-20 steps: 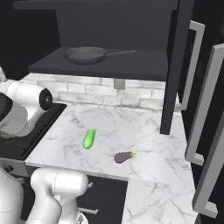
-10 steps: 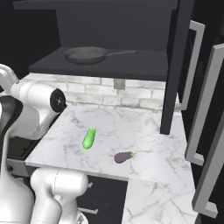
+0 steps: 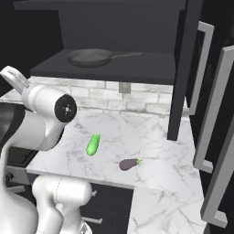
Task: Pick the pan from the cabinet and place it on the stove. Then turn on the stove burner for the pan.
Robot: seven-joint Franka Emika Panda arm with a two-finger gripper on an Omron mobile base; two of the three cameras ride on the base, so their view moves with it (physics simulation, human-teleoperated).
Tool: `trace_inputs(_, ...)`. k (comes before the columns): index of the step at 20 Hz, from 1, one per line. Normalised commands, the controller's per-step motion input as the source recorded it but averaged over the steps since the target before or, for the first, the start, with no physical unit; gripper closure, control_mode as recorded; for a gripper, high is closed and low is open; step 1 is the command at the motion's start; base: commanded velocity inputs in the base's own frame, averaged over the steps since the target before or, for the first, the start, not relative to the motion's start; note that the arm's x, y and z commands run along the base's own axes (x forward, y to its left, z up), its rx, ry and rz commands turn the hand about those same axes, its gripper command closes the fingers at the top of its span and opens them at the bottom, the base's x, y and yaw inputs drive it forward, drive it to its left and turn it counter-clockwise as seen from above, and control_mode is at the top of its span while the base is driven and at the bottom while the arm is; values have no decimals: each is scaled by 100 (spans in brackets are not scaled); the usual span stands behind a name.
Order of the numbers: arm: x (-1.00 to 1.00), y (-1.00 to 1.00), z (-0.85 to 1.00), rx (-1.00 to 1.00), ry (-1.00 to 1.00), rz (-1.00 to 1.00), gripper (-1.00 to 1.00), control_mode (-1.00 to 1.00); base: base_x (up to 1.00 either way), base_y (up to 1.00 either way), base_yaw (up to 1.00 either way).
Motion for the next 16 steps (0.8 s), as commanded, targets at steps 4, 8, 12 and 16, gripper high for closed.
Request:
trace_inputs(4, 20, -53, 2, -8, -8, -19, -100, -100, 0, 0, 0)
trace_inputs(8, 31, -53, 9, -5, -1, -17, -100, -100, 0, 0, 0)
trace_inputs(12, 35, -56, 10, -2, 0, -15, -100, -100, 0, 0, 0)
trace_inputs(16, 33, -58, 12, -1, 0, -13, -100, -100, 0, 0, 0)
